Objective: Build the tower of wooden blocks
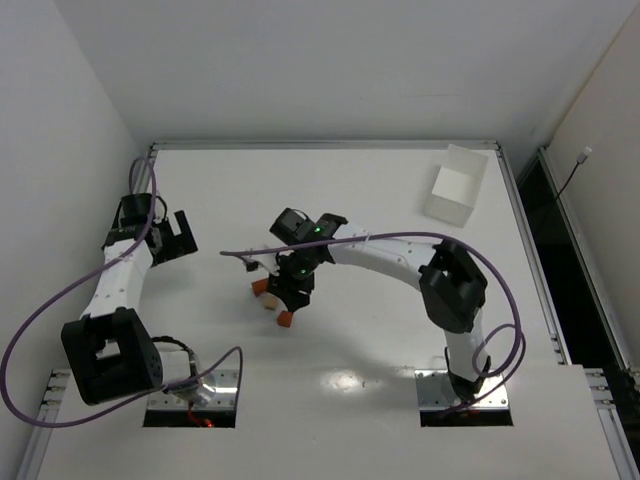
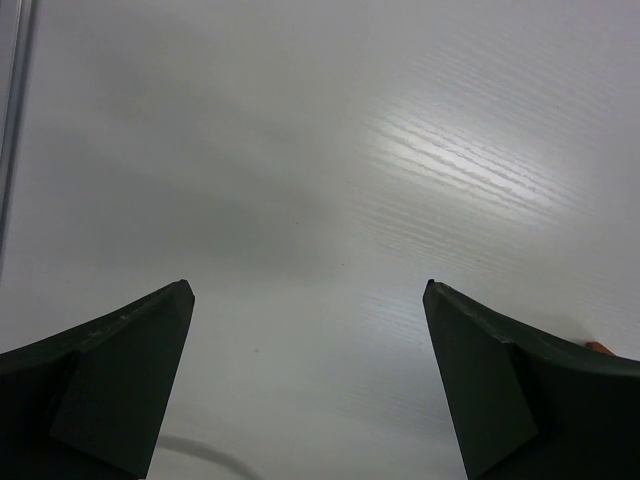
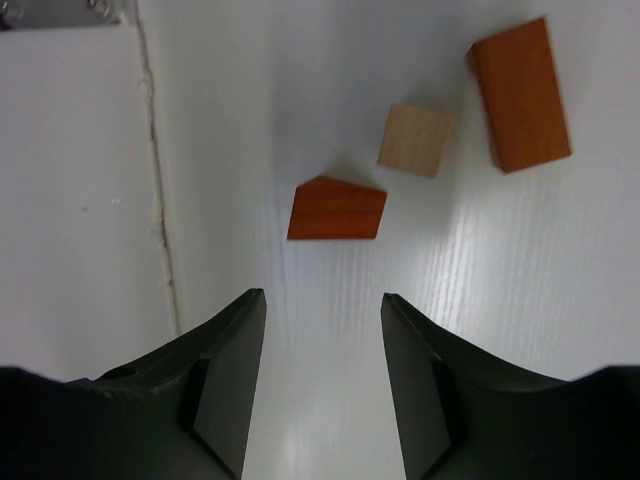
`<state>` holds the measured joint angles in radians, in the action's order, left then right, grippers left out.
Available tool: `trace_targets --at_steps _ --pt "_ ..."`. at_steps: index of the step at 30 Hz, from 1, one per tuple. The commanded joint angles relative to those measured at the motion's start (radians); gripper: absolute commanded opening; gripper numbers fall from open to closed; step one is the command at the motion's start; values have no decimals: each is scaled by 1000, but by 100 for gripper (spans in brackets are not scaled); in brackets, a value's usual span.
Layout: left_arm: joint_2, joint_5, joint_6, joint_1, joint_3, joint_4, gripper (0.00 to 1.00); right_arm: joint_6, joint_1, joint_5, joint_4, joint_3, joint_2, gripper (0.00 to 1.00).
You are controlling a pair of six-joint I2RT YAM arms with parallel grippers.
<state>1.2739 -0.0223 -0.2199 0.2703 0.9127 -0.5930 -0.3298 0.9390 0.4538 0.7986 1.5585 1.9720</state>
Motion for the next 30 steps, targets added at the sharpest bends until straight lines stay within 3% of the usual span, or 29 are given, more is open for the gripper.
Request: trace_targets --at_steps 1,8,30 --pt "-57 21 -18 12 -3 27 100 89 29 -124 -182 17 -10 47" --pt "-85 41 -9 12 -23 36 100 150 50 -172 -211 124 106 54" --pt "-76 41 1 12 -32 36 100 152 69 -153 -193 192 251 54"
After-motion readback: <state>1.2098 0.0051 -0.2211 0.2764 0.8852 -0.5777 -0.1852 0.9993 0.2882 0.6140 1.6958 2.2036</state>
